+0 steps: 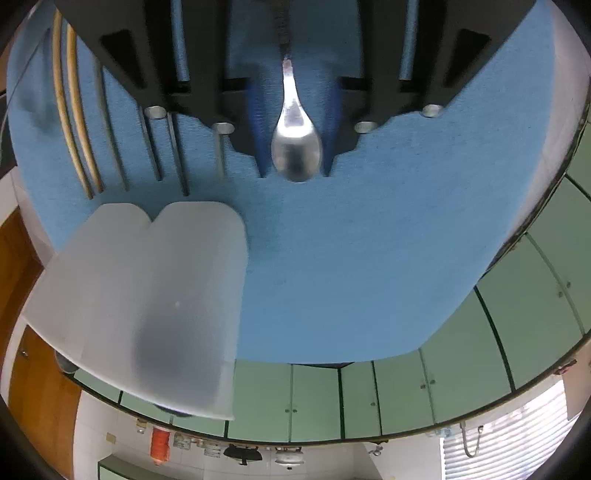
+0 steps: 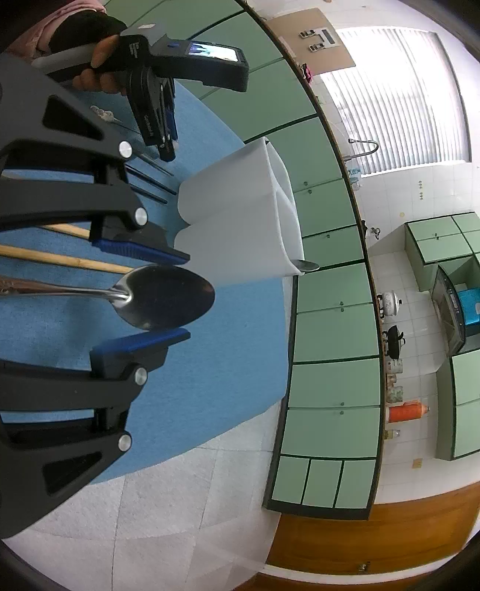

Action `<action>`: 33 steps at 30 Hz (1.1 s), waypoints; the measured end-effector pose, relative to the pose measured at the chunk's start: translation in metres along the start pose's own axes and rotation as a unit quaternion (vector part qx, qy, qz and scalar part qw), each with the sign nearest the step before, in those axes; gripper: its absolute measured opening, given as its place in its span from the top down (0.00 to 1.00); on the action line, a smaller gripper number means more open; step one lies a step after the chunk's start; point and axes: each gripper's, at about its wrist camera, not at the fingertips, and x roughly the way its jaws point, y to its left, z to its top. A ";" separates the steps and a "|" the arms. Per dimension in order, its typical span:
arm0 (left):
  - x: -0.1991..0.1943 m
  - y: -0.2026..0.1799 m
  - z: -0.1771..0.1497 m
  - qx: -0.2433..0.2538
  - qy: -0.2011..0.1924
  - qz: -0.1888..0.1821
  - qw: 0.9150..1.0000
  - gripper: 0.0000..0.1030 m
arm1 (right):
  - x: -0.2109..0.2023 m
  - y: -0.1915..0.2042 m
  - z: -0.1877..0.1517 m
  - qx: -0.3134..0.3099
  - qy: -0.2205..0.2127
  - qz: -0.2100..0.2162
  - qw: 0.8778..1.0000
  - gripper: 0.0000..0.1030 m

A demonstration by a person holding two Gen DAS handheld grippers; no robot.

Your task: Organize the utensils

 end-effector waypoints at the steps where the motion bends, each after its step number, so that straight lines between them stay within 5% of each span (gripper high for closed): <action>1: 0.000 -0.001 0.000 0.003 -0.001 0.001 1.000 0.75 | 0.000 0.000 0.000 0.001 0.000 0.000 1.000 0.67; 8: -0.018 0.000 -0.012 -0.002 -0.032 -0.037 0.999 0.75 | -0.004 -0.001 0.001 0.002 -0.005 0.001 1.000 0.67; 18: -0.079 0.027 -0.040 -0.030 -0.172 -0.092 0.980 0.75 | -0.012 0.003 0.005 0.004 -0.016 0.019 1.000 0.67; 33: -0.115 0.044 -0.031 -0.045 -0.248 -0.109 0.962 0.75 | -0.037 0.015 0.027 -0.001 -0.060 0.036 0.998 0.67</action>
